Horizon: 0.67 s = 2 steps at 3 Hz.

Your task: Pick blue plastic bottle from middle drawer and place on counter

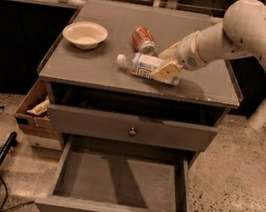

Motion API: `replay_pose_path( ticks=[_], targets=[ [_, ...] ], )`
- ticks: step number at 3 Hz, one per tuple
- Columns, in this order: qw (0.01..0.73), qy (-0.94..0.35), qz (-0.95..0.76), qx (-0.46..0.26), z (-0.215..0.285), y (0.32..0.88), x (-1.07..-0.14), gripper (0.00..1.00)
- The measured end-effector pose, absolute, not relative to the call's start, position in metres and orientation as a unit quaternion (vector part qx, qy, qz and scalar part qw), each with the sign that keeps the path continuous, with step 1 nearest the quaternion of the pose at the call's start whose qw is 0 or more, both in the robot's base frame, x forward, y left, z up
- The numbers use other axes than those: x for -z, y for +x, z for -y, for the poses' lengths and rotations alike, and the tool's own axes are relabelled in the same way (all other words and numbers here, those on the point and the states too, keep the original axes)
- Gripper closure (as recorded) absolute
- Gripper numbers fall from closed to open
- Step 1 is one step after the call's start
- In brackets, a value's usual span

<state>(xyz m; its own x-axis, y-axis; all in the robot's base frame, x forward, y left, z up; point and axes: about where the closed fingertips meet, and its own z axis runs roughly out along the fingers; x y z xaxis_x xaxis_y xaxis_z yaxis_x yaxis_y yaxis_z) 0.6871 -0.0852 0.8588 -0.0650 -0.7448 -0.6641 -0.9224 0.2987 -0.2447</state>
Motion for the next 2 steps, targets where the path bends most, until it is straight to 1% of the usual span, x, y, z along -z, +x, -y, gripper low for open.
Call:
replay_pose_path(
  ticks=[1, 2],
  targets=[
    [0.363, -0.580, -0.719, -0.123, 0.0847, 0.6871, -0.8584, 0.00],
    [0.363, -0.580, -0.719, -0.123, 0.0847, 0.6871, -0.8584, 0.00]
  ],
)
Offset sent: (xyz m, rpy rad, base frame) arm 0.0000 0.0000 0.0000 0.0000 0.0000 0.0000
